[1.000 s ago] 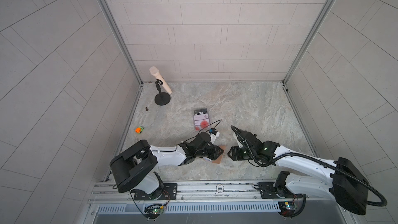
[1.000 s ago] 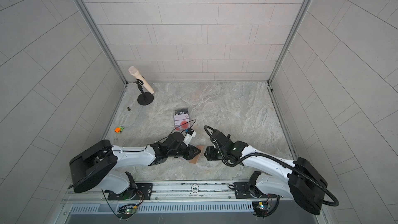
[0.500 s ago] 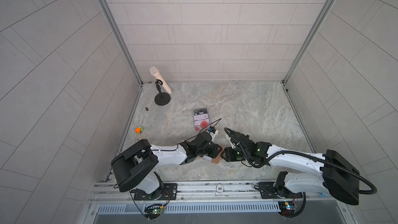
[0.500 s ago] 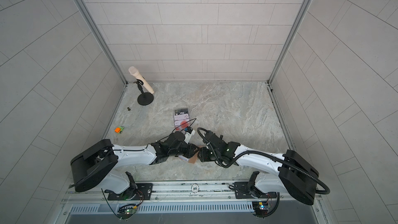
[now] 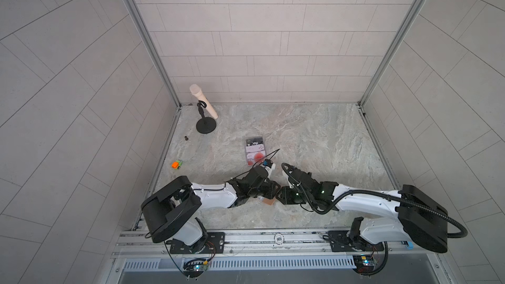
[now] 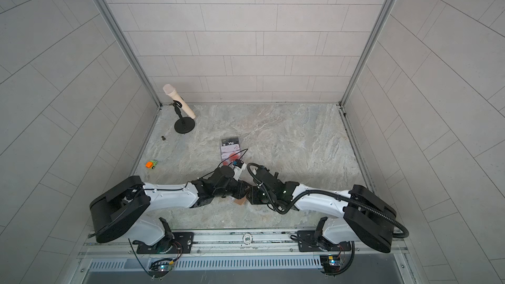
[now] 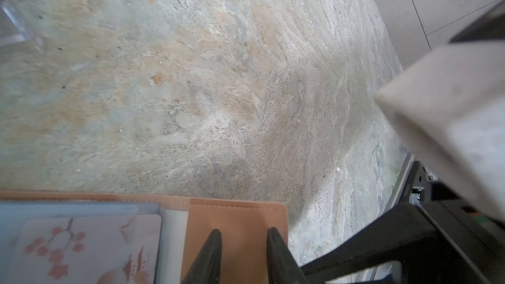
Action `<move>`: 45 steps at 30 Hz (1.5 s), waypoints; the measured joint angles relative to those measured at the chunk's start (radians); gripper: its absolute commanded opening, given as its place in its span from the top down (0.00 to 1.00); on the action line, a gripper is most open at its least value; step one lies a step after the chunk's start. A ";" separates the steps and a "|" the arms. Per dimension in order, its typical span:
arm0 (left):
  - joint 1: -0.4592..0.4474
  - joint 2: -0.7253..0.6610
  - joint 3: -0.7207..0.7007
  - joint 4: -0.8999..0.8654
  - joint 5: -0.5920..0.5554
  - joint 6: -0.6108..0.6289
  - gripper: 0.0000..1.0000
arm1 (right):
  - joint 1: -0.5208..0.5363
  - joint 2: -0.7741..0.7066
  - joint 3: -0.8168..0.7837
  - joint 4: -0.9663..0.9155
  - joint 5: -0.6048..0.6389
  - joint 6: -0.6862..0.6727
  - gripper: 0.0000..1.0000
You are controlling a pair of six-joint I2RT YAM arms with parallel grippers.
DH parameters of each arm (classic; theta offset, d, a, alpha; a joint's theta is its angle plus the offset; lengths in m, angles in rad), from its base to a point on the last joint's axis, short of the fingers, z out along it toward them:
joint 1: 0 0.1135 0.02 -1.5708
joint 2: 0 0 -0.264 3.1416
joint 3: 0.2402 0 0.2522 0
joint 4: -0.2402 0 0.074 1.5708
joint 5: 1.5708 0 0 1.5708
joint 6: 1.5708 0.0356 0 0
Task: Take the credit cards out of the card holder
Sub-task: Rotate the card holder at the center of the table.
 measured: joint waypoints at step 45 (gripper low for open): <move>0.078 -0.048 -0.077 -0.023 -0.084 -0.005 0.69 | 0.035 0.004 0.022 0.122 0.066 0.038 0.60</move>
